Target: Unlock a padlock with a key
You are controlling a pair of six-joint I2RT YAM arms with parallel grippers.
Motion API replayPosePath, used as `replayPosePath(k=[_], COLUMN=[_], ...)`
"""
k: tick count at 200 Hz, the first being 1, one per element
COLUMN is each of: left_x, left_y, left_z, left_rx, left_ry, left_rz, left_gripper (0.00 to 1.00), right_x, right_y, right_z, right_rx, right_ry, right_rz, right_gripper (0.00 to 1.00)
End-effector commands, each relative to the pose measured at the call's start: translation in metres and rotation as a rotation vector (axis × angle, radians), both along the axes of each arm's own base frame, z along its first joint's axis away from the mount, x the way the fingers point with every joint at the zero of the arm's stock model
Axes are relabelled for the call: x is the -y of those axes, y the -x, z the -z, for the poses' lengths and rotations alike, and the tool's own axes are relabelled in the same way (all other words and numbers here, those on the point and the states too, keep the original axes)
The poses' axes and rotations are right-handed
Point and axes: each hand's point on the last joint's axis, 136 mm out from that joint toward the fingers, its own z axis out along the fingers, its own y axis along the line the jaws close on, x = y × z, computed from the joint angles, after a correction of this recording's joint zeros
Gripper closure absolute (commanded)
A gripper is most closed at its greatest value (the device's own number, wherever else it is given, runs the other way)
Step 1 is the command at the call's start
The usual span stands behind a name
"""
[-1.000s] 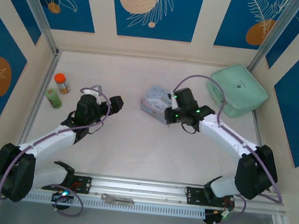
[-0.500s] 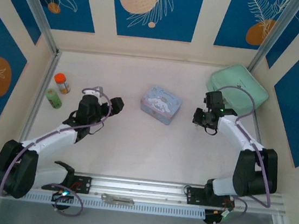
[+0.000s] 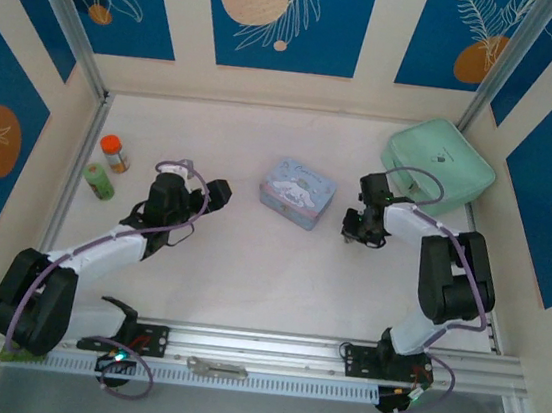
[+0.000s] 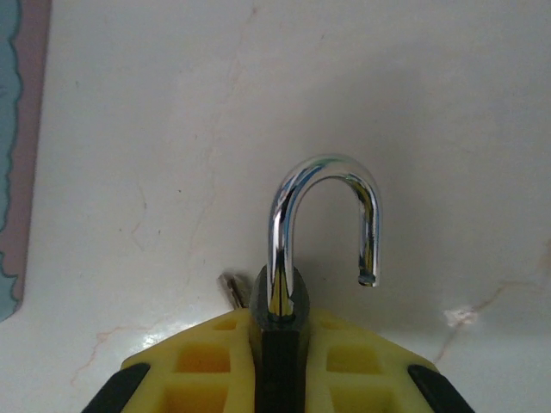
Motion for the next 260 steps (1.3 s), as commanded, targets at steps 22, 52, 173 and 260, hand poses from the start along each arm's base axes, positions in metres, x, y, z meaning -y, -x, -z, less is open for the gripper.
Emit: replayPosePath(k=[22,52,173,260], left_x=[0.003,0.002,-0.061,-0.142], left_y=[-0.004,-0.003,-0.002,-0.006], left_z=[-0.012,-0.011,-0.037,-0.024], left_rx=[0.032,0.030,0.143,0.077], left_ry=[0.030,0.027,-0.365,-0.754], left_rz=[0.008,0.002,-0.121,-0.301], left_gripper=[0.00,0.00,0.00,0.00], right_x=[-0.005,-0.007,0.035,0.086], right_y=[-0.016,-0.019,-0.043,-0.049], right_z=[-0.001,-0.002,-0.080,-0.075], right_rx=[0.027,0.034,0.385,0.646], right_ry=[-0.013,-0.018,0.100,0.242], right_rz=[0.028,0.027,0.061,0.073], right_gripper=[0.92,0.77,0.12,0.12])
